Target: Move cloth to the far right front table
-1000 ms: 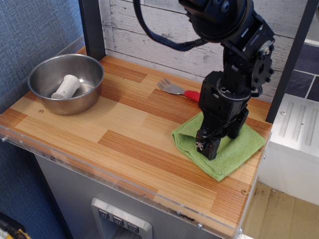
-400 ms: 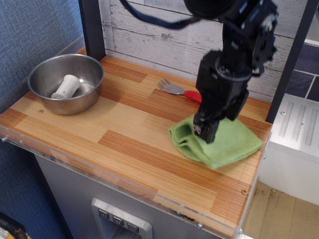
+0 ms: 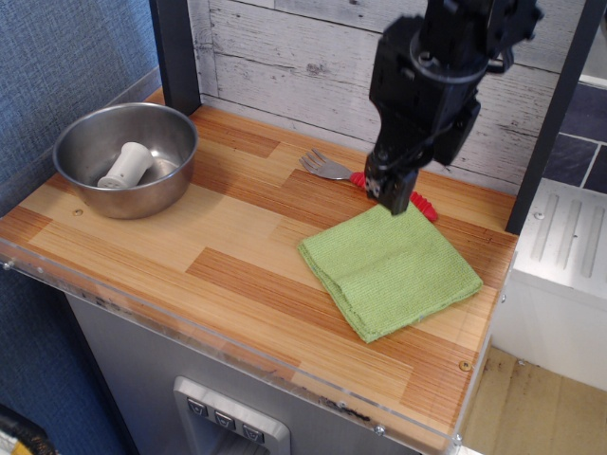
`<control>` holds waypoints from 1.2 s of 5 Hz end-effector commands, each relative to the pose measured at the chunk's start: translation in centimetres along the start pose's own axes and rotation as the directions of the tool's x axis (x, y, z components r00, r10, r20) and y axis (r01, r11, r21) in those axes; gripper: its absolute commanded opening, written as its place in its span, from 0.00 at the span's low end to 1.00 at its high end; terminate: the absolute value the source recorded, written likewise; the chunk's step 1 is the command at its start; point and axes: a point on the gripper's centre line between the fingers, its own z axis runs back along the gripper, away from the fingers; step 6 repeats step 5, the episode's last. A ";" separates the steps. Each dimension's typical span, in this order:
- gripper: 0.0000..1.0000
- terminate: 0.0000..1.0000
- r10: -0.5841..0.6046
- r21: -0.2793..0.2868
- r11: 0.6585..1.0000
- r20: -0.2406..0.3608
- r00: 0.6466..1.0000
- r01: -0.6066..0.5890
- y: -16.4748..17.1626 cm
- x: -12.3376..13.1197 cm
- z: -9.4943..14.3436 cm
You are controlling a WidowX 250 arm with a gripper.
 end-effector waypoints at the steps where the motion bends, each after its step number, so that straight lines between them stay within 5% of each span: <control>1: 1.00 0.00 0.032 -0.117 0.993 0.017 0.999 -0.030 -1.0 0.2 3.8; 4: 1.00 0.00 0.032 -0.117 0.993 0.017 0.999 -0.030 -1.0 0.2 3.8; 5: 1.00 1.00 0.032 -0.117 0.993 0.017 0.999 -0.030 -1.0 0.2 3.8; 6: 1.00 1.00 0.032 -0.117 0.993 0.017 0.999 -0.030 -1.0 0.2 3.8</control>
